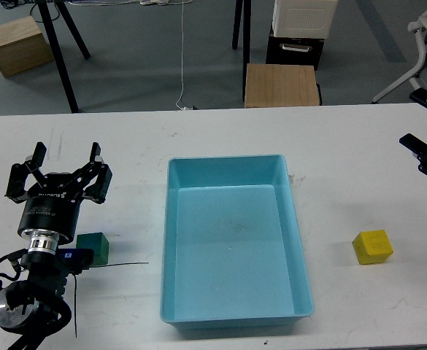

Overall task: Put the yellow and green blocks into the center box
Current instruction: 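Raise the right gripper and move it toward the yellow cube, then lower the right gripper onto the yellow cube and close on it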

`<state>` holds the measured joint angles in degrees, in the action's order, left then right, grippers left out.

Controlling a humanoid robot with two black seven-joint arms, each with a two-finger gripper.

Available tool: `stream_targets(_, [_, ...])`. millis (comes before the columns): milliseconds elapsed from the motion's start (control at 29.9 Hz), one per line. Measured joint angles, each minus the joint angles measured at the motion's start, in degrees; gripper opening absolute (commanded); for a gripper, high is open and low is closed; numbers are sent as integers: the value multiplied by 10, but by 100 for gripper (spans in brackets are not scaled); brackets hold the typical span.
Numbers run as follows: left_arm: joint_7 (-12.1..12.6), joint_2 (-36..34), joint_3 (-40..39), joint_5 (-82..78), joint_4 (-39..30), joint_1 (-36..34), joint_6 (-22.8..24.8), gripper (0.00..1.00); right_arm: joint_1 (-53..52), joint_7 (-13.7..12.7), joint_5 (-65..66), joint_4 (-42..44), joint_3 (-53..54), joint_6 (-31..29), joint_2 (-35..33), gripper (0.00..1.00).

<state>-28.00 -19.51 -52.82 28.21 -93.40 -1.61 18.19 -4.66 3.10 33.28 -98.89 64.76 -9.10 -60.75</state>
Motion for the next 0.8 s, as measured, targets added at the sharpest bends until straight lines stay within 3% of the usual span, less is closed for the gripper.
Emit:
stream_targets(134, [0,3,0,0,1,-1,-1,100,-58,-58,-14,-2,-98,0,-99,98])
stream_targets(301, [0,7,0,0,7,-3,-4,100,-106,-99,23,-3,-172,-14,-167,96])
stream_targets(502, [0,19,0,0,9,-4,-5,100,-111,-118,186,-4,-201,-57,-152,96])
stream_targets(804, [0,23,0,0,18,-4,-4,100,-118,-191,315,-3,-249,-87,-72,96])
